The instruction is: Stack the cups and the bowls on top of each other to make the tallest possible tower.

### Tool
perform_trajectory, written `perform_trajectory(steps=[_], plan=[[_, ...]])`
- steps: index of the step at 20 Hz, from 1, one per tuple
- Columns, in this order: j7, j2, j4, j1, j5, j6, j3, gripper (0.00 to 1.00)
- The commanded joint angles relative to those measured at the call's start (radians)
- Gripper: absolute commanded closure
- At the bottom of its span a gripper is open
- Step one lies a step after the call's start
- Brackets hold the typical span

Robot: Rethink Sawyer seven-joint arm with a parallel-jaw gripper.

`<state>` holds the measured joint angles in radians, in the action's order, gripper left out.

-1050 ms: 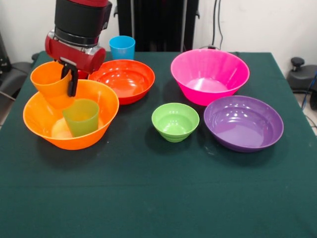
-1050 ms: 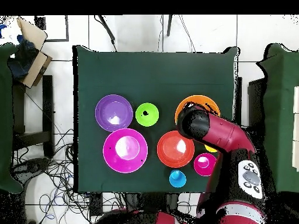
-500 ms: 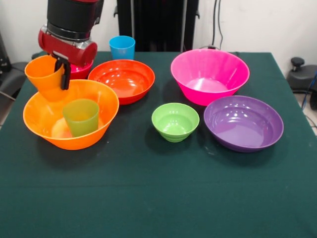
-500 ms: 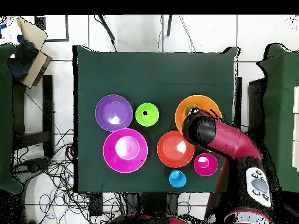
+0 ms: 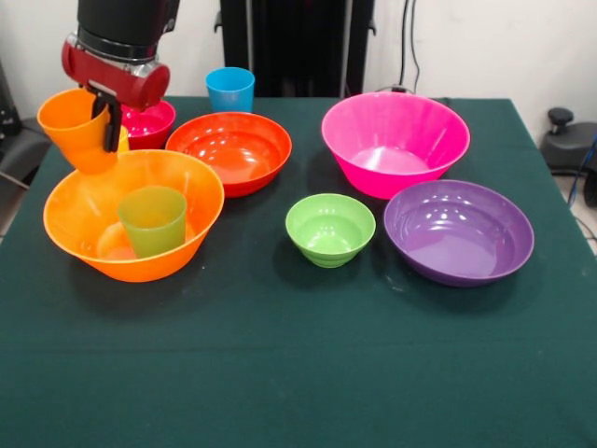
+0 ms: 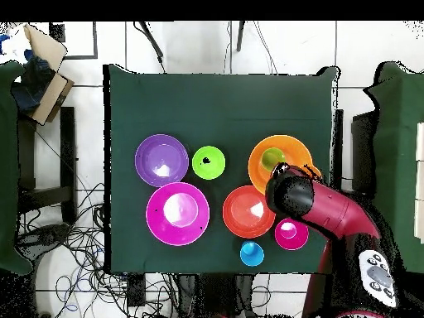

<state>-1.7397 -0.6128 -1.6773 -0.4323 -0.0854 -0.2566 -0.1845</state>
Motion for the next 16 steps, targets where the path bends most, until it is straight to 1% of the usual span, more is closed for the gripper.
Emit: perform_trajectory(steps=[1, 6, 16], plan=[[-0.07, 0.044, -0.038, 0.007, -0.074, 0.092, 0.11, 1.0], [-0.086, 0.073, -0.021, 0.014, -0.074, 0.127, 0.108, 1.0], [-0.111, 0.103, -0.019, 0.03, -0.057, 0.187, 0.094, 1.0]])
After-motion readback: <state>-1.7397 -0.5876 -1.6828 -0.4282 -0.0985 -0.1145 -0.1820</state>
